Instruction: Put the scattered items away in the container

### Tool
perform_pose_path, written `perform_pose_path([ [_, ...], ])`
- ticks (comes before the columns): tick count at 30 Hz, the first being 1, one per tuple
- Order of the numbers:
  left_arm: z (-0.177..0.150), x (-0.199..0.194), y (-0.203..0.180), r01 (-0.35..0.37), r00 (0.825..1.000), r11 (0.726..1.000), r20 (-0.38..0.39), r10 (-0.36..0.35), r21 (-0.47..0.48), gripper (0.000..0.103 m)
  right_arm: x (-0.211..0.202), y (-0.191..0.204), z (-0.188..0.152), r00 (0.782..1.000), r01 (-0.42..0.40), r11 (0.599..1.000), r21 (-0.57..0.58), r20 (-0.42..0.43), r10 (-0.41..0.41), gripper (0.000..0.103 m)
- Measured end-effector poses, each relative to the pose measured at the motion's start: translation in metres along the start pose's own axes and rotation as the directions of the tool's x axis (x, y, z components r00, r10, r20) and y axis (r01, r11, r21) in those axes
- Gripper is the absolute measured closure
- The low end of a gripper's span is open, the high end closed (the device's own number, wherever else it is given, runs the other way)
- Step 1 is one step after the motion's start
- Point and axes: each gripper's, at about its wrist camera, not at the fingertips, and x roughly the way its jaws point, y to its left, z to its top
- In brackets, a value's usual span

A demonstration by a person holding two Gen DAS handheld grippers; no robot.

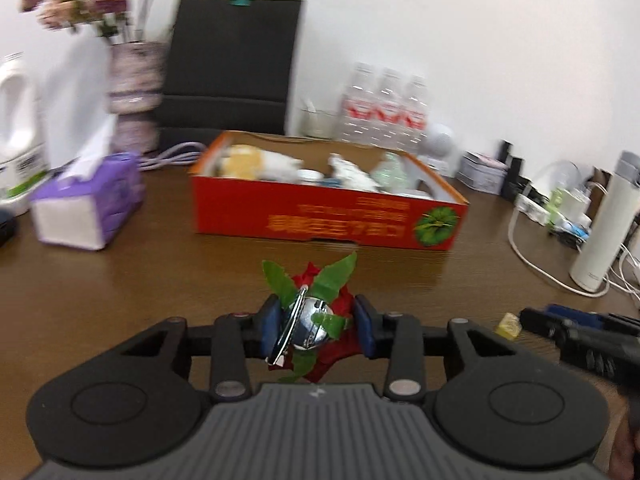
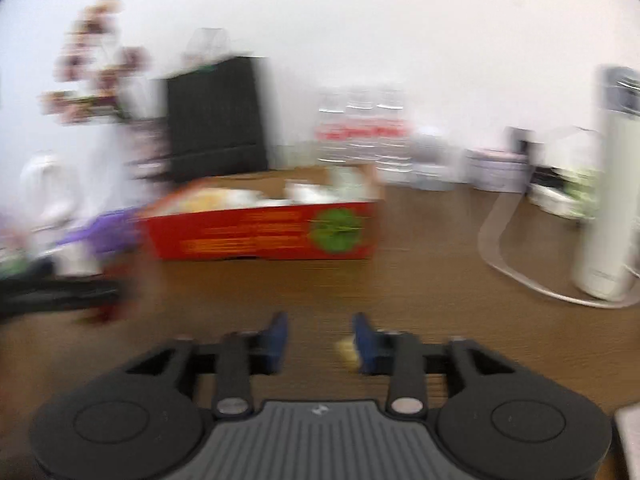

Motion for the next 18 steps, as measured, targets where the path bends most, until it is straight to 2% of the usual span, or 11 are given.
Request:
perform_pose_path([
  [3,-0.003,-0.008,0.008,0.008,1.000,1.000,0.006,-0.008,-0.018,0.063,0.028,-0.006,0.001,0.991,0.023,1.000,0.010,-0.135,-0.021,0.057],
  [7,-0.003,-0.008,0.008,0.034,0.999,0.999,0.017,-0.034,-0.022,0.063,0.042,0.006,0.000,0.990,-0.013,0.999,-0.036,-0.141,0.008,0.052],
  [9,-0.004,-0.006,0.005,0.051,0.999,0.998,0.015,-0.051,-0.022,0.063,0.050,0.012,0.003,0.990,-0.036,0.998,-0.057,-0.142,0.027,0.053],
  [10,-0.005,-0.005,0.004,0.057,0.998,0.998,0.015,-0.057,-0.020,0.063,0.054,0.017,0.004,0.989,-0.052,0.996,-0.078,-0.142,0.041,0.063],
  [11,-0.006,-0.006,0.003,0.064,0.998,0.998,0.018,-0.063,-0.018,0.063,0.056,0.022,0.004,0.989,-0.058,0.993,-0.102,-0.142,0.043,0.080],
  [15,-0.011,-0.009,0.003,0.073,0.997,0.997,0.025,-0.073,-0.022,0.063,0.053,0.030,0.002,0.991,-0.045,0.986,-0.161,-0.131,0.024,0.083],
  [18,-0.012,-0.018,0.004,0.071,0.996,0.997,0.049,-0.070,-0.031,0.064,0.044,0.032,0.003,0.991,-0.032,0.990,-0.138,-0.135,0.013,0.084],
])
